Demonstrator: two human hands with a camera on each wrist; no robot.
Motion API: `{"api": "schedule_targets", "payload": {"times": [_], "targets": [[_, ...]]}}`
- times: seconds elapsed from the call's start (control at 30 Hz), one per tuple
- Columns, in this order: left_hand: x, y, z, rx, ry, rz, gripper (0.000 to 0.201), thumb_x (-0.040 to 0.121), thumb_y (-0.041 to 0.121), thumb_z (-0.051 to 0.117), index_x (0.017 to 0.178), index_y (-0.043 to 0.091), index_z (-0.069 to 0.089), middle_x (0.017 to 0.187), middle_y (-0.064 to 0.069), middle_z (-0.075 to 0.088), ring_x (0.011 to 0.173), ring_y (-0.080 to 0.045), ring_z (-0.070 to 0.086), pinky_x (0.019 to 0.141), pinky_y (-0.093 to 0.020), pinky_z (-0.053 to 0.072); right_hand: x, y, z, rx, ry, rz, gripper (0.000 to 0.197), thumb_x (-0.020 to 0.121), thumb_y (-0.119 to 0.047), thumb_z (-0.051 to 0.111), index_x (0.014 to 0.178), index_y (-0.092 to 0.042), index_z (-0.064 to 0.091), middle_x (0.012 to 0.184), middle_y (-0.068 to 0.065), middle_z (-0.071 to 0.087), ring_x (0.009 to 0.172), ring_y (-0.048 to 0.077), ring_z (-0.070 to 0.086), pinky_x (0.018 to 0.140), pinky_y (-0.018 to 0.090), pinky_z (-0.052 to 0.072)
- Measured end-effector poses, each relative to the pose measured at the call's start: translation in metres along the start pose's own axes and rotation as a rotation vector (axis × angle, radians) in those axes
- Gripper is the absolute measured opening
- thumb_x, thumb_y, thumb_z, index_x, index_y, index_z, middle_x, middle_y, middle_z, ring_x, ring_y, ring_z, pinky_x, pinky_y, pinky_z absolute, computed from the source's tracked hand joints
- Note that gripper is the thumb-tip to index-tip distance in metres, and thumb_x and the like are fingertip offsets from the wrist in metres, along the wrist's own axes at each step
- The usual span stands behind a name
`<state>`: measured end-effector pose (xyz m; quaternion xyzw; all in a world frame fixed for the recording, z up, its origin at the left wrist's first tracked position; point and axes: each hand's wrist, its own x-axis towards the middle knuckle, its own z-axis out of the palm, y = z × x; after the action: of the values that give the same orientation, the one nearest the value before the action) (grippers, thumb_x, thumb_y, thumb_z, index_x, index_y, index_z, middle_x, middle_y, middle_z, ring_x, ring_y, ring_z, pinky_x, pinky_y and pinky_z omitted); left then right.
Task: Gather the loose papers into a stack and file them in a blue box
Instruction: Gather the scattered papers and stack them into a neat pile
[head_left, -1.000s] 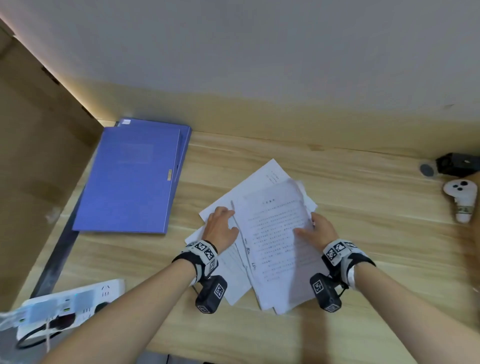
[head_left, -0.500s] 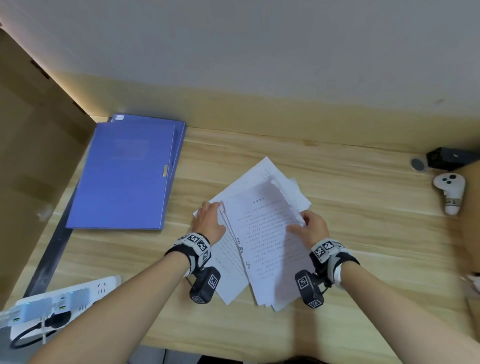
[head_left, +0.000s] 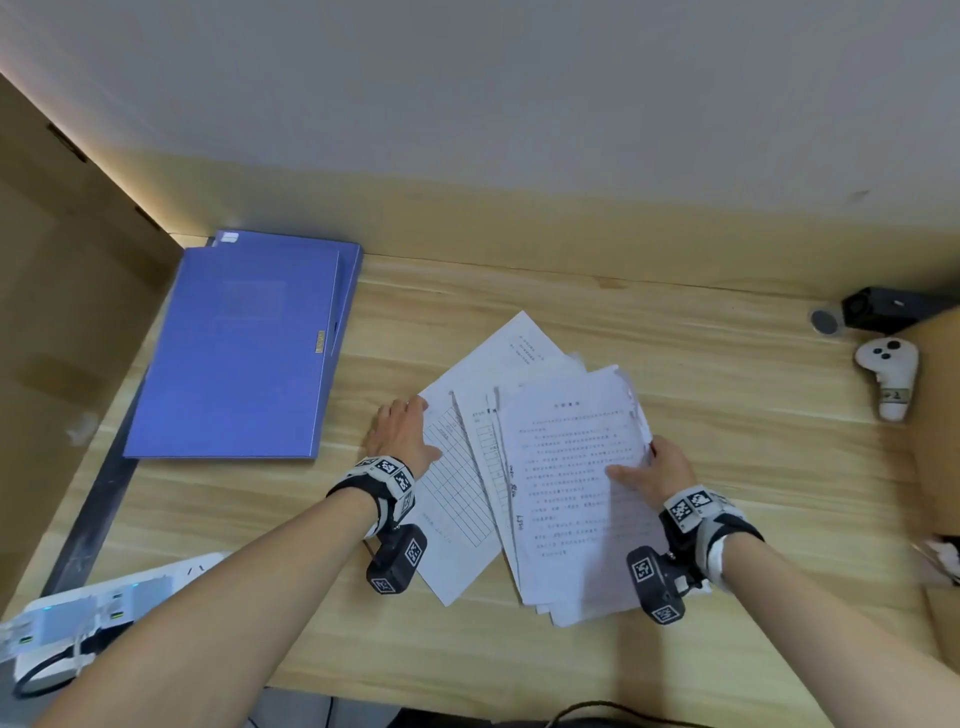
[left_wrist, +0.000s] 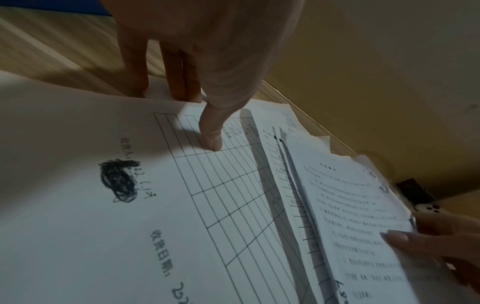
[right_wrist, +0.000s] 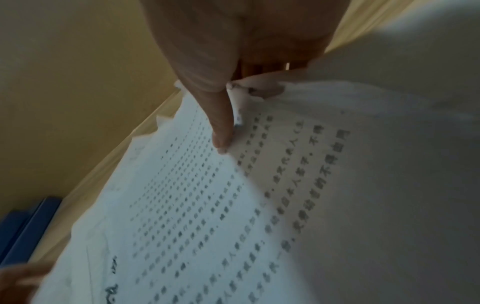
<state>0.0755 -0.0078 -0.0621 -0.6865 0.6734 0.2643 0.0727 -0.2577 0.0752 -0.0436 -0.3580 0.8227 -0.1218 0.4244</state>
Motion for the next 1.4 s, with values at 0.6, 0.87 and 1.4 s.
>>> {"api": "schedule_targets", "payload": {"times": [0.6, 0.87, 1.4], "targets": [[0.019, -0.02, -0.05, -0.218, -0.14, 0.083, 0.027, 0.094, 0.007, 0.052, 0.109, 0.011, 0.074, 0.108, -0.01, 0.074, 0.1, -0.032, 0.067, 0.089, -0.043, 0.053, 0.015, -0.026, -0.041, -0.298, -0.067, -0.438, 0.021, 0.071, -0.01, 0.077, 0.066, -0.025, 0.063, 0.062, -0.007, 0.063, 0.065, 0.018, 0.056, 0.061, 0.033, 0.042], [0.019, -0.011, -0.044, -0.434, -0.11, 0.024, 0.028, 0.092, 0.003, 0.053, 0.111, 0.005, 0.073, 0.108, -0.009, 0.072, 0.105, -0.031, 0.066, 0.09, -0.036, 0.051, 0.01, -0.052, -0.017, -0.327, -0.11, -0.5, 0.012, 0.083, -0.017, 0.072, 0.081, -0.023, 0.062, 0.08, -0.003, 0.067, 0.078, 0.022, 0.062, 0.068, 0.033, 0.046], [-0.024, -0.012, 0.037, -0.961, -0.318, -0.235, 0.019, 0.086, 0.023, 0.055, 0.082, 0.019, 0.074, 0.098, -0.008, 0.077, 0.099, -0.033, 0.071, 0.091, -0.055, 0.055, 0.001, -0.045, 0.064, 0.298, -0.136, 0.052, 0.037, 0.077, -0.019, 0.079, 0.107, -0.002, 0.065, 0.11, 0.013, 0.071, 0.094, 0.03, 0.069, 0.083, 0.044, 0.058]]}}
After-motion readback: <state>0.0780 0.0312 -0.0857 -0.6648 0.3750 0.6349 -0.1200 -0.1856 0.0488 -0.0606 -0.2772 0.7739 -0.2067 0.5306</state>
